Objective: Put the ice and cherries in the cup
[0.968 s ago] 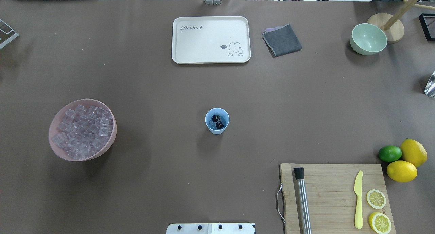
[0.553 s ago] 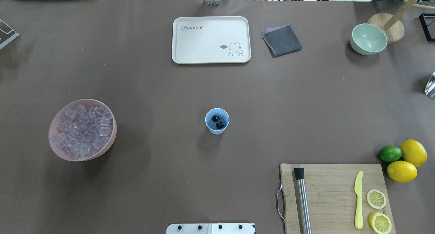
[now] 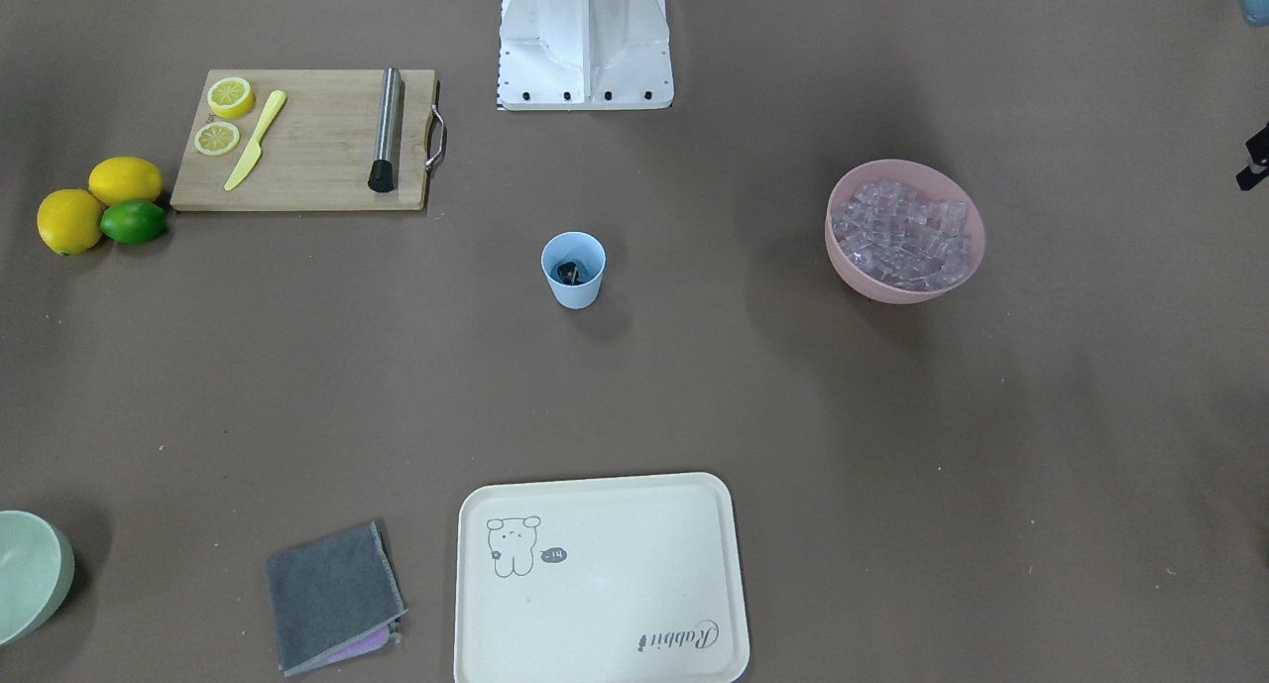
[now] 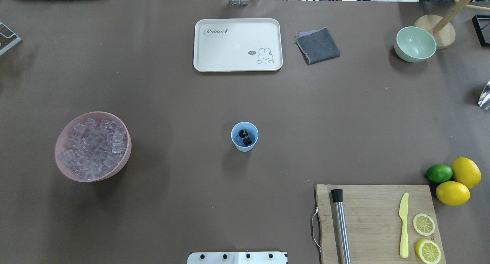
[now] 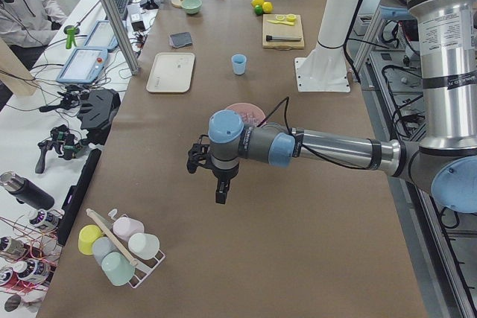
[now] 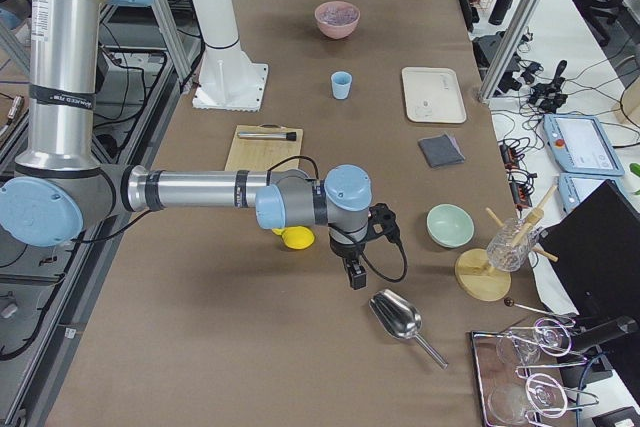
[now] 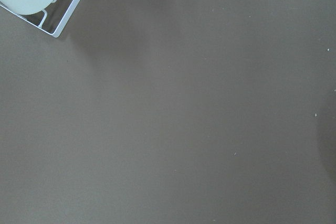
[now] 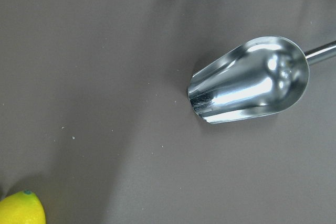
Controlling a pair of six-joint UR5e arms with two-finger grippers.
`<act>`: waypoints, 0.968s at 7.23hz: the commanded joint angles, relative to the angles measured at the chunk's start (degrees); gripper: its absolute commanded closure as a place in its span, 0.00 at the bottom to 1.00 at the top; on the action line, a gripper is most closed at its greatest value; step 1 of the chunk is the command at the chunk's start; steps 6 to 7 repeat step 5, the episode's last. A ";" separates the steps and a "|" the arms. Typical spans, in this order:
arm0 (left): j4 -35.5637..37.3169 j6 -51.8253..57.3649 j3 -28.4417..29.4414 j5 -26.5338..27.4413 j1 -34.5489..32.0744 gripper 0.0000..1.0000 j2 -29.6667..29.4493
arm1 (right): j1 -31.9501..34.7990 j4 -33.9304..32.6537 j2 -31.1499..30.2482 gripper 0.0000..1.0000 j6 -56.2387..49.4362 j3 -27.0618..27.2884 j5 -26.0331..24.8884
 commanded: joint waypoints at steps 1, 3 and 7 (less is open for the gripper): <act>0.00 0.00 0.06 0.07 0.07 0.03 -0.24 | 0.03 -0.06 -0.20 0.00 0.00 -0.02 0.03; 0.00 0.00 0.15 0.07 0.07 0.03 -0.59 | 0.03 -0.15 -0.28 0.00 0.00 -0.11 0.12; 0.08 0.00 0.15 0.07 0.07 0.03 -0.51 | 0.03 -0.06 -0.20 0.00 0.00 -0.02 0.12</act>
